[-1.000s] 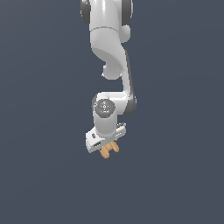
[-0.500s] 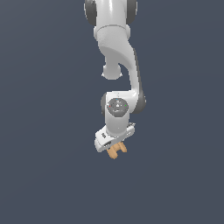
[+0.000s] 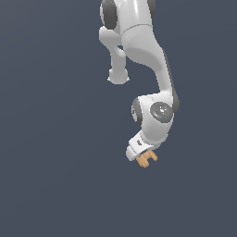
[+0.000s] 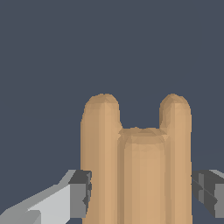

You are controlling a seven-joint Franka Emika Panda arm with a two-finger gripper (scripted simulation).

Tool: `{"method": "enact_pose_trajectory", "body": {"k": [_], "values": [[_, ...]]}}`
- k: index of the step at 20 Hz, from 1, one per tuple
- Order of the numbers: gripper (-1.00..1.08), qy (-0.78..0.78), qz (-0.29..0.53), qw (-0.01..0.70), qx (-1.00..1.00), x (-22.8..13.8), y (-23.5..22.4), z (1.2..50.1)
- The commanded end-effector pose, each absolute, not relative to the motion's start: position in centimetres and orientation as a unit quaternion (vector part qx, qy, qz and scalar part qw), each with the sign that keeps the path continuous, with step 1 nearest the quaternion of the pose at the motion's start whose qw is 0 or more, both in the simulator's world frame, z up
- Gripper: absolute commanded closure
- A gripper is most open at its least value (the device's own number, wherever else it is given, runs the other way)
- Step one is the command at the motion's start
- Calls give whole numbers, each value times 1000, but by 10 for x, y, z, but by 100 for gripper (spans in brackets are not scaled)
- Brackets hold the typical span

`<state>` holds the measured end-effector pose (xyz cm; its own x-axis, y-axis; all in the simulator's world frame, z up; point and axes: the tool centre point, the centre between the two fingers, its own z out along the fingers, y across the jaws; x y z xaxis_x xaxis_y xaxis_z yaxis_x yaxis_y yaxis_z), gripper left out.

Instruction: Pick up the object and move it to a goal position.

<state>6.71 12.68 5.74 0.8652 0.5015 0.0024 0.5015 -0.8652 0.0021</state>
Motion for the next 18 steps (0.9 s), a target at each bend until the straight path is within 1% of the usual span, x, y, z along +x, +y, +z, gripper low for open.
{"method": "enact_pose_trajectory", "body": {"k": [1,6,13,18], "values": [[108,259,1,0,966,68,145,60],[108,259,0,0,966,70,162,62],[108,260,0,0,966,71,161,63],[108,260,0,0,966,75,157,79]]}}
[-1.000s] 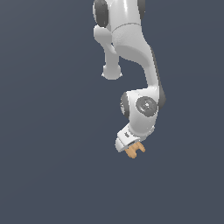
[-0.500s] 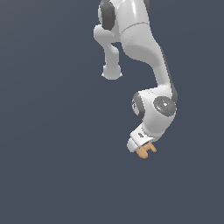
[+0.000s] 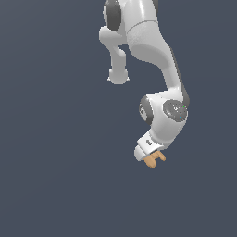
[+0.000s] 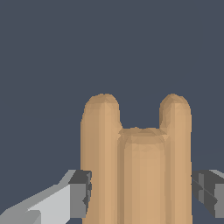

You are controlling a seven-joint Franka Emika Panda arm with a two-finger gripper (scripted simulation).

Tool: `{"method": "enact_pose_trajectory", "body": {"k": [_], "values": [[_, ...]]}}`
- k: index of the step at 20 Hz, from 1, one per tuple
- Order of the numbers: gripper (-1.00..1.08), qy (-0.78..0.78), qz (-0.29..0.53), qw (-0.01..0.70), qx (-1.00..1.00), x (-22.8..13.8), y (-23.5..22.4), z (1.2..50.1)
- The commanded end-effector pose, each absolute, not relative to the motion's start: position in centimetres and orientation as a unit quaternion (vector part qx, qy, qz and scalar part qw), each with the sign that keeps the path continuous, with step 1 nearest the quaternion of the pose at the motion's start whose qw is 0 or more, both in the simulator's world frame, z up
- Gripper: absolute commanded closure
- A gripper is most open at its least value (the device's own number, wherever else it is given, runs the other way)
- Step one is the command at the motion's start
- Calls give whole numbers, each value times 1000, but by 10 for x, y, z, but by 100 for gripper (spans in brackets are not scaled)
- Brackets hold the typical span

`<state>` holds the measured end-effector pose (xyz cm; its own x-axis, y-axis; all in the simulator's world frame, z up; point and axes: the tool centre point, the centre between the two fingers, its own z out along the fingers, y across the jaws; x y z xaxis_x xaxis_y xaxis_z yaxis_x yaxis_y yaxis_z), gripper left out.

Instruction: Pick up the object and move it to a goal position.

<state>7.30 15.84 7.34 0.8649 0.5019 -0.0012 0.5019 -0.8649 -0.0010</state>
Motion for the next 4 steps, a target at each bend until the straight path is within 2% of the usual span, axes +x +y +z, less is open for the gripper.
{"method": "enact_pose_trajectory", "body": {"k": [1,4], "values": [[108,-260,0,0,-966,75,156,82],[108,-260,0,0,-966,76,155,86]]}}
